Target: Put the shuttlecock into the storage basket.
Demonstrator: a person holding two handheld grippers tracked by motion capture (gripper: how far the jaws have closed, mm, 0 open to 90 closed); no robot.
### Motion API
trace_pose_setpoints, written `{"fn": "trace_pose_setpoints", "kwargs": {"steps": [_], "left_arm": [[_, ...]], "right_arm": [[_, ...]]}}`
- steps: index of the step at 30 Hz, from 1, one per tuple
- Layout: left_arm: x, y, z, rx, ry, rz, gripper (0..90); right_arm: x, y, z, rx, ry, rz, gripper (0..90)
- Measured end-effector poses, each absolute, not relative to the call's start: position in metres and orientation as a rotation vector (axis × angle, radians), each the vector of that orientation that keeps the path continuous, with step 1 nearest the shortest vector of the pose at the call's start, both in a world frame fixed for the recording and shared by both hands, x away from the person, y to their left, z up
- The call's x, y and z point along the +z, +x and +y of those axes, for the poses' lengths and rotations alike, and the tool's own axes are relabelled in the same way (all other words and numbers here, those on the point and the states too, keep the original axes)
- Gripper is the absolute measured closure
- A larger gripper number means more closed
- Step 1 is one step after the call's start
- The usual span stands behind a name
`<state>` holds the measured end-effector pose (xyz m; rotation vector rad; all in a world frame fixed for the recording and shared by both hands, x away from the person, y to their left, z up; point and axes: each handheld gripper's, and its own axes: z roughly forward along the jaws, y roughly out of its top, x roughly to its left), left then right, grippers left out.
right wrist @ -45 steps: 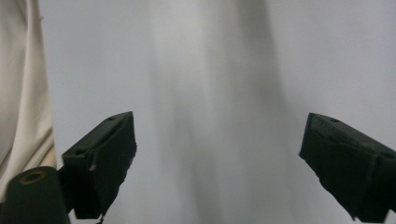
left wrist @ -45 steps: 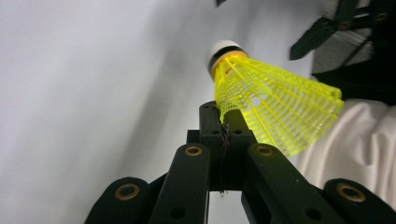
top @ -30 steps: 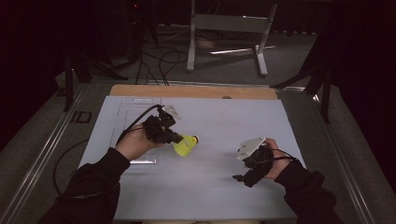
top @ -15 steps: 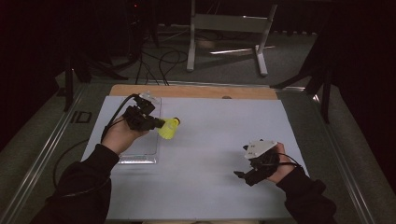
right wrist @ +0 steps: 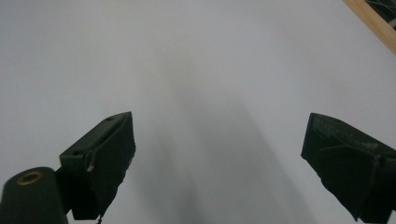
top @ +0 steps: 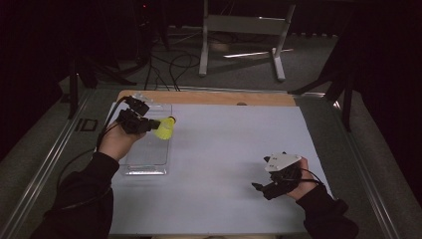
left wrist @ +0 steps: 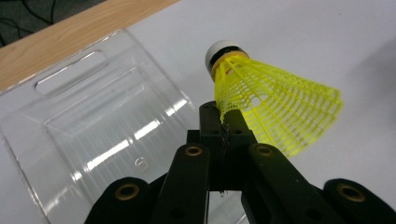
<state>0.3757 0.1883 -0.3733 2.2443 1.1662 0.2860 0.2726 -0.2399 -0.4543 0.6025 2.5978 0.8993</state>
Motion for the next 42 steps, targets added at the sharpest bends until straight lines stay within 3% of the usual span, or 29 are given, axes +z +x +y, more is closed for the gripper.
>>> {"fn": "trace_pose_setpoints", "kwargs": {"steps": [16, 42], "left_arm": [[-0.394, 0.388, 0.206, 0.344, 2.152, 1.333, 90.0], [-0.440, 0.399, 0.200, 0.331, 2.139, 1.407, 90.0]], "right_arm": [[-0.467, 0.266, -0.251, 0.922, 0.669, 2.529, 9.7], [-0.480, 0.265, -0.251, 0.926, 0.694, 2.554, 9.7]]}}
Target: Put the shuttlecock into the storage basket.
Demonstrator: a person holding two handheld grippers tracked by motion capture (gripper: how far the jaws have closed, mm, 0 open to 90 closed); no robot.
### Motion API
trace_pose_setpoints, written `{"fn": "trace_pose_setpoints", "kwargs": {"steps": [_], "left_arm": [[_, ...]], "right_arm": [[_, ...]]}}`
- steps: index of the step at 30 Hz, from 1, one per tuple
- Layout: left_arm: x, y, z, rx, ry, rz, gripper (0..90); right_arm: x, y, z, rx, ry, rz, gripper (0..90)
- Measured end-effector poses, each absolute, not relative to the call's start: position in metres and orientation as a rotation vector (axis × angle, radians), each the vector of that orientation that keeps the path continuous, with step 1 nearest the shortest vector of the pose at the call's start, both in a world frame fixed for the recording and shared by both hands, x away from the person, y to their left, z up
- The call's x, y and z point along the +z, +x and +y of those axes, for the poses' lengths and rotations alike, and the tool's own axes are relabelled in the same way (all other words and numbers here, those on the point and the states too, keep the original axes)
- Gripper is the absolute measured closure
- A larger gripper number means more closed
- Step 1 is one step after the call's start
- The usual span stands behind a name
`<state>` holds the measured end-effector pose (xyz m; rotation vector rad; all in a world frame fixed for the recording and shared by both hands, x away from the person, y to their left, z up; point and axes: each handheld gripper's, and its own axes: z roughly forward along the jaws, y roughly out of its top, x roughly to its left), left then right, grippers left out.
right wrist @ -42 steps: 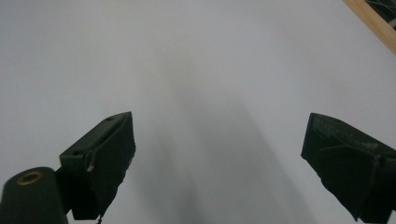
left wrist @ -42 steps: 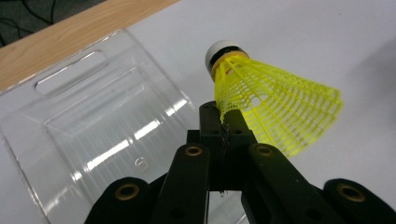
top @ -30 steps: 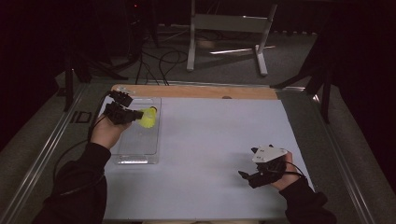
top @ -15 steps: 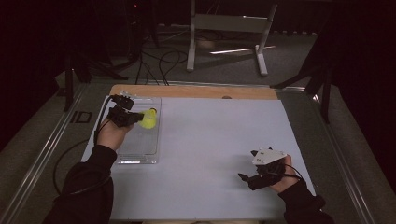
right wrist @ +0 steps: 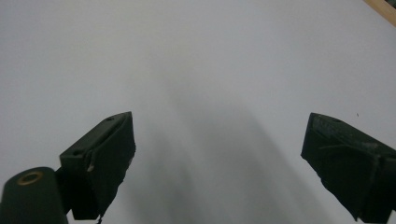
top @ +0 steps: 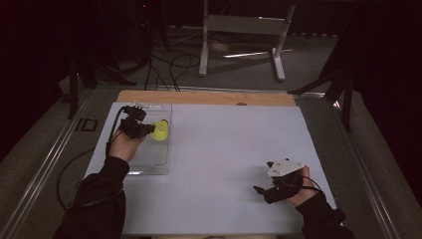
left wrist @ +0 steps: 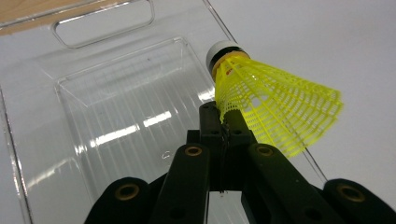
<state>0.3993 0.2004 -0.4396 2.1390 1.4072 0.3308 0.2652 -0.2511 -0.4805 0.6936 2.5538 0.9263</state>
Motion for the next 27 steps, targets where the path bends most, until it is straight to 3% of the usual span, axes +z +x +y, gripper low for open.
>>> {"fn": "trace_pose_setpoints", "kwargs": {"steps": [27], "left_arm": [[-0.465, 0.407, 0.194, 0.229, 2.254, 1.424, 89.8]], "right_arm": [[-0.482, 0.266, -0.252, 0.923, 0.700, 2.566, 9.7]]}}
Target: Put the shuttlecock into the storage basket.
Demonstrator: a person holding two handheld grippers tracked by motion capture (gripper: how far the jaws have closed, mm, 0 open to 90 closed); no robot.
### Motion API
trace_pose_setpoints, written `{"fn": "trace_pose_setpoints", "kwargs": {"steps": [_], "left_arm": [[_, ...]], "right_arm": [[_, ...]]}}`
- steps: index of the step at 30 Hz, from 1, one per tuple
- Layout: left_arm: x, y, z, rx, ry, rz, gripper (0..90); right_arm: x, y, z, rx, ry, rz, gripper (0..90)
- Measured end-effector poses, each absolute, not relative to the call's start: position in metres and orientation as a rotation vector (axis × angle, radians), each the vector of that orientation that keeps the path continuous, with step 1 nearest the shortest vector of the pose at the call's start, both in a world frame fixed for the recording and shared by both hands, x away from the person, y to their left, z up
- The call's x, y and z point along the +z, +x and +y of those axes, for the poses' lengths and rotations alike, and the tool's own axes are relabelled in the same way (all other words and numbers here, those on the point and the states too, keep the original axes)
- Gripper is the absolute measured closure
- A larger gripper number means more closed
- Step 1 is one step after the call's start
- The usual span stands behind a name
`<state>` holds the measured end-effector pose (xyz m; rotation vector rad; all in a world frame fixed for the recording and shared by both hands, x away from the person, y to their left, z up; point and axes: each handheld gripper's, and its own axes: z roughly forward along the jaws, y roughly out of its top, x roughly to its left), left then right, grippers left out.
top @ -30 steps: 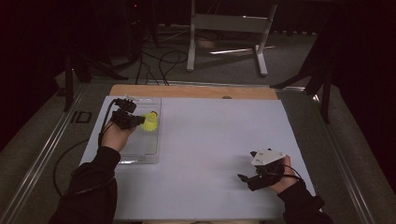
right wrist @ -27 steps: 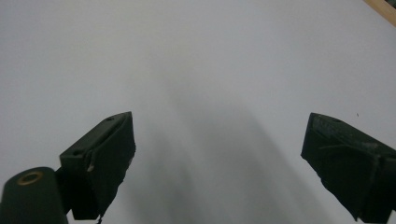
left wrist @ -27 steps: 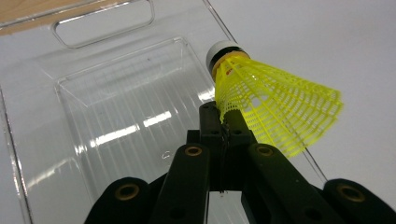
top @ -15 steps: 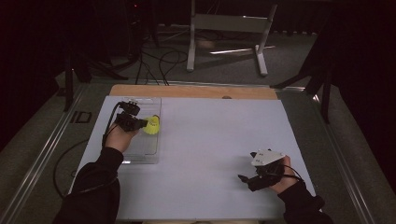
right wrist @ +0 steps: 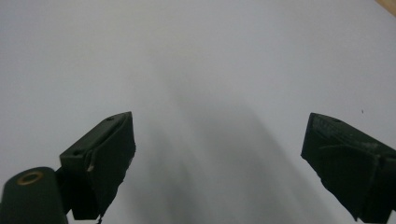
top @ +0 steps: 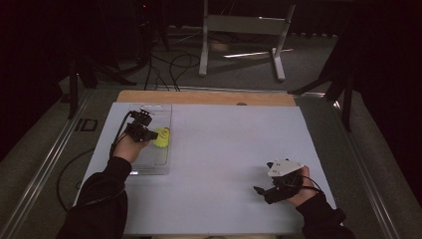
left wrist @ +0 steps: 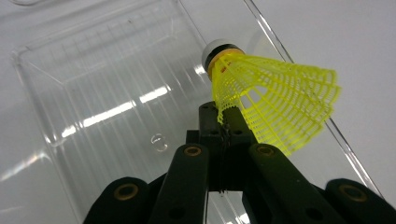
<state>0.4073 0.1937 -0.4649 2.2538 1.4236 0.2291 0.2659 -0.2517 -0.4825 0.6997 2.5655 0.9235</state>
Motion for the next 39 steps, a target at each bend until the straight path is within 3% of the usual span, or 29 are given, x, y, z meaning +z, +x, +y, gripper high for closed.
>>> {"fn": "trace_pose_setpoints", "kwargs": {"steps": [3, 8, 9, 10, 12, 19, 20, 31, 39], "left_arm": [[-0.466, 0.407, 0.193, 0.193, 2.279, 1.419, 84.3], [-0.463, 0.402, 0.186, 0.221, 2.337, 1.404, 43.9], [-0.459, 0.400, 0.184, 0.242, 2.342, 1.405, 43.9], [-0.457, 0.399, 0.183, 0.245, 2.345, 1.402, 35.5], [-0.452, 0.397, 0.182, 0.253, 2.344, 1.394, 27.4], [-0.440, 0.391, 0.182, 0.227, 2.325, 1.353, 12.1], [-0.439, 0.391, 0.182, 0.220, 2.323, 1.347, 3.4], [-0.423, 0.378, 0.176, 0.270, 2.361, 1.178, 0.1], [-0.414, 0.370, 0.163, 0.218, 2.337, 0.998, 0.1]], "right_arm": [[-0.483, 0.266, -0.252, 0.918, 0.705, 2.571, 9.7], [-0.482, 0.266, -0.252, 0.923, 0.704, 2.569, 9.7], [-0.482, 0.266, -0.252, 0.921, 0.704, 2.567, 9.7], [-0.482, 0.266, -0.253, 0.924, 0.703, 2.567, 9.7], [-0.482, 0.266, -0.253, 0.922, 0.701, 2.569, 9.7], [-0.482, 0.266, -0.253, 0.922, 0.704, 2.566, 9.7], [-0.482, 0.266, -0.253, 0.921, 0.706, 2.567, 9.7], [-0.482, 0.265, -0.254, 0.930, 0.716, 2.563, 9.7], [-0.482, 0.265, -0.260, 0.967, 0.744, 2.546, 9.7]]}}
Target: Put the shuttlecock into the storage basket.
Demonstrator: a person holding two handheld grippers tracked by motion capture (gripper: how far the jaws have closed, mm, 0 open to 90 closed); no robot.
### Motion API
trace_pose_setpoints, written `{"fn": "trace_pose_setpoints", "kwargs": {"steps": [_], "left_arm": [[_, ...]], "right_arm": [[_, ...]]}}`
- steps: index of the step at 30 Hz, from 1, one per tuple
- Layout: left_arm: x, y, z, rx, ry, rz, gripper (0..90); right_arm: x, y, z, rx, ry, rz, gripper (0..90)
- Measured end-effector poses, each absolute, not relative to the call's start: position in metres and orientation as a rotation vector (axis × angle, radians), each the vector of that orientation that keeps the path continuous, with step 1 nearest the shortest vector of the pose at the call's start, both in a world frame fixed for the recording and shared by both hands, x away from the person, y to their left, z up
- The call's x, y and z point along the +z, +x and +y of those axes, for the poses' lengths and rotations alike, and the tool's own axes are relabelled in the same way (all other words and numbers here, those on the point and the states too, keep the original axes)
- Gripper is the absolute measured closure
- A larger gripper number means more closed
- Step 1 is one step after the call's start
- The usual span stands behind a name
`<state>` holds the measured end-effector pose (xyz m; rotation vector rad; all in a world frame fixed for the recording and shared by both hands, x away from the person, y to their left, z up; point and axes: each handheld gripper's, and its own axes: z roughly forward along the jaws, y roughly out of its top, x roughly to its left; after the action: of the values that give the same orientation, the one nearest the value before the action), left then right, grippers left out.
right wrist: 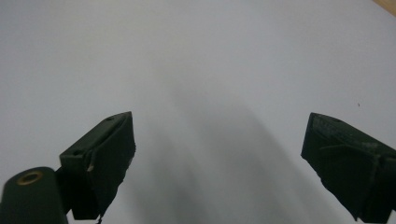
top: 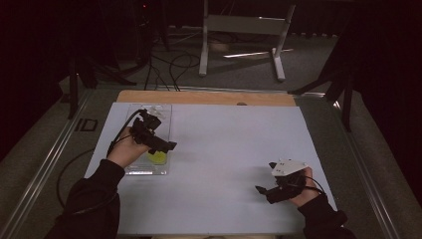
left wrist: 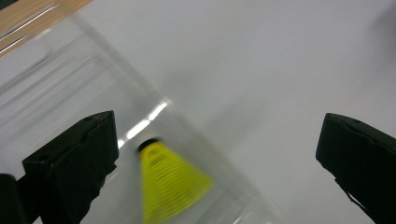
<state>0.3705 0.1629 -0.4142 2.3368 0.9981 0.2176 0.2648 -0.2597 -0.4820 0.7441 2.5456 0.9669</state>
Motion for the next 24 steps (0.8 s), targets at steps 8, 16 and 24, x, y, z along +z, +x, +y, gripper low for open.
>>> {"fn": "trace_pose_setpoints", "kwargs": {"steps": [8, 16, 24], "left_arm": [[-0.409, 0.364, 0.145, 0.162, 2.315, 0.865, 0.1], [-0.407, 0.357, 0.125, 0.166, 2.305, 0.725, 0.1], [-0.412, 0.348, 0.102, 0.113, 2.317, 0.551, 0.1]], "right_arm": [[-0.482, 0.265, -0.264, 0.997, 0.779, 2.541, 9.7], [-0.483, 0.266, -0.266, 1.029, 0.789, 2.526, 9.7], [-0.487, 0.269, -0.266, 1.051, 0.809, 2.585, 9.7]]}}
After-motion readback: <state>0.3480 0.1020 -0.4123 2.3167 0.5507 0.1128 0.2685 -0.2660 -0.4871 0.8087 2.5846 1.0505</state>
